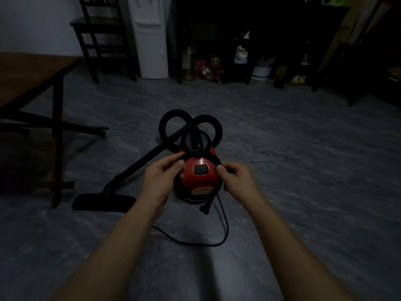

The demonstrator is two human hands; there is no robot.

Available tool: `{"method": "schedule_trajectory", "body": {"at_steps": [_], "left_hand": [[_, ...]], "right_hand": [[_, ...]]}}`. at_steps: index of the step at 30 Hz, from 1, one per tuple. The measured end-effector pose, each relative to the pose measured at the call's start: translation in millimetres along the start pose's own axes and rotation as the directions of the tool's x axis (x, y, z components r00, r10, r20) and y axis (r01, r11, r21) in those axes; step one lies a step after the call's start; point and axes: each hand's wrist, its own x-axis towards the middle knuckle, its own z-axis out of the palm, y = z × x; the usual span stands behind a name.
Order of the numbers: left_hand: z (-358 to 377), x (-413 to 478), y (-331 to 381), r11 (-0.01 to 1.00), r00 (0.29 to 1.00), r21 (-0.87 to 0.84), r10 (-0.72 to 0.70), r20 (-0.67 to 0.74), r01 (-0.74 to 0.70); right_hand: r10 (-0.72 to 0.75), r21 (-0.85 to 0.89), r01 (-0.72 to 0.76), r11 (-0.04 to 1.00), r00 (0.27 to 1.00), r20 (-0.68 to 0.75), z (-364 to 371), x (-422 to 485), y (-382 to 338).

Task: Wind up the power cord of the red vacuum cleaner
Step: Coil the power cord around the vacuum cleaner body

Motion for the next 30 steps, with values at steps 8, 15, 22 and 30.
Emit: {"method": "schedule_trajectory", "body": {"at_steps": [8, 15, 22, 30], "left_hand": [[3.8, -7.6, -4.7, 0.953, 0.99, 0.296, 0.019, 0.142, -0.061], [7.1, -12.4, -4.4, 0.938, 0.983, 0.334, 0.029, 0.183, -0.089], [7.8, -8.1, -9.5, 0.929, 0.979, 0.345, 0.067, 0.194, -0.132], [6.6, -6.4, -3.0, 0.944, 0.993, 0.32, 0.047, 0.105, -0.079]], "right_hand": [[-0.103, -0.123, 0.109, 0.986, 0.993, 0.054, 4.6, -1.5, -2.5], [-0.068, -0.179, 0.104, 0.978, 0.979, 0.193, 4.8, -2.5, -1.5], [-0.11, -0.128, 0.127, 0.984, 0.985, 0.134, 1.7, -6.0, -5.4], [-0.108, 0.061, 0.109, 0.992, 0.994, -0.022, -10.6, -5.6, -14.4]]}}
